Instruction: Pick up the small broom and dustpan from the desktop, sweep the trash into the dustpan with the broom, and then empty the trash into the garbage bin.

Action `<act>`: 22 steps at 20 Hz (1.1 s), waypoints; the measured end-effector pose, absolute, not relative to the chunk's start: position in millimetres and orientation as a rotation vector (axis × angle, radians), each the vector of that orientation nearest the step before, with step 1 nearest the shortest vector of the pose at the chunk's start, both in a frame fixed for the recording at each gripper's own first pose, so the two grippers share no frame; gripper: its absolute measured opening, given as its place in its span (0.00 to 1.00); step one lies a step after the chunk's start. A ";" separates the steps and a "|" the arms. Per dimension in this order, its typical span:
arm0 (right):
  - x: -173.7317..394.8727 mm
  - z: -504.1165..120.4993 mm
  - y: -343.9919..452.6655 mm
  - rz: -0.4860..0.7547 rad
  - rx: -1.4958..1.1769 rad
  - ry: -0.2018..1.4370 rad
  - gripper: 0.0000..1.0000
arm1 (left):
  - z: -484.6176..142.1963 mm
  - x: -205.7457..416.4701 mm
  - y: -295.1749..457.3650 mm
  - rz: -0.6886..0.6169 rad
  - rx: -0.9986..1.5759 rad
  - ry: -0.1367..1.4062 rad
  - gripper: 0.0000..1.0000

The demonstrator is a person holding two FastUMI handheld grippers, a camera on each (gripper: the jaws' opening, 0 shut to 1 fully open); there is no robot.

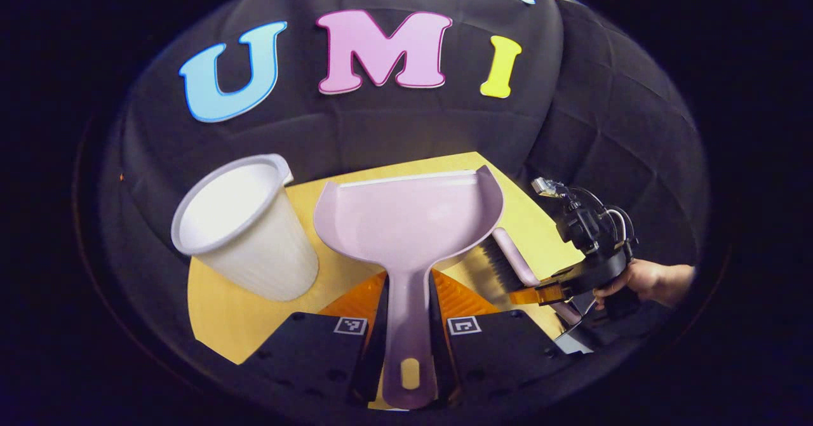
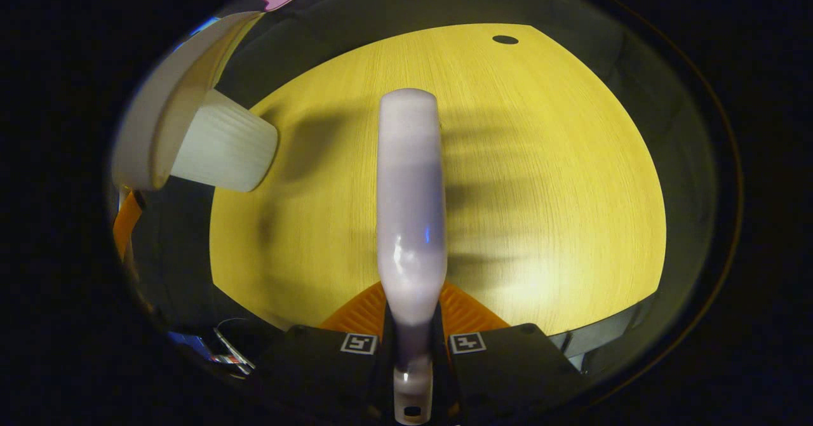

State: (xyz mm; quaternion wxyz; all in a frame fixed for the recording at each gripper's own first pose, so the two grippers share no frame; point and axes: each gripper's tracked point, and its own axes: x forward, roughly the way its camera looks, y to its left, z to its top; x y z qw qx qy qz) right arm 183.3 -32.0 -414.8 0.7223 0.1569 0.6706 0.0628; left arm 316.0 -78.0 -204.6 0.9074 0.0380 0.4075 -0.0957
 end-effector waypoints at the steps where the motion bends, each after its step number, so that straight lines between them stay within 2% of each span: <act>1: 182.4 -412.2 -30.7 0.146 0.318 1.497 0.28 | -214.9 309.6 -78.4 -0.169 0.050 0.870 0.30; 7: 183.7 -405.7 -35.8 0.158 0.234 1.575 0.27 | -265.4 275.7 -59.4 -0.009 0.125 1.007 0.30; 14: 200.7 -382.4 -35.4 0.166 0.248 1.627 0.27 | -276.8 258.9 -85.1 0.048 0.128 1.063 0.30; 22: 198.7 -380.0 -27.9 0.166 0.314 1.666 0.29 | -295.1 248.5 -89.1 0.065 0.094 1.203 0.30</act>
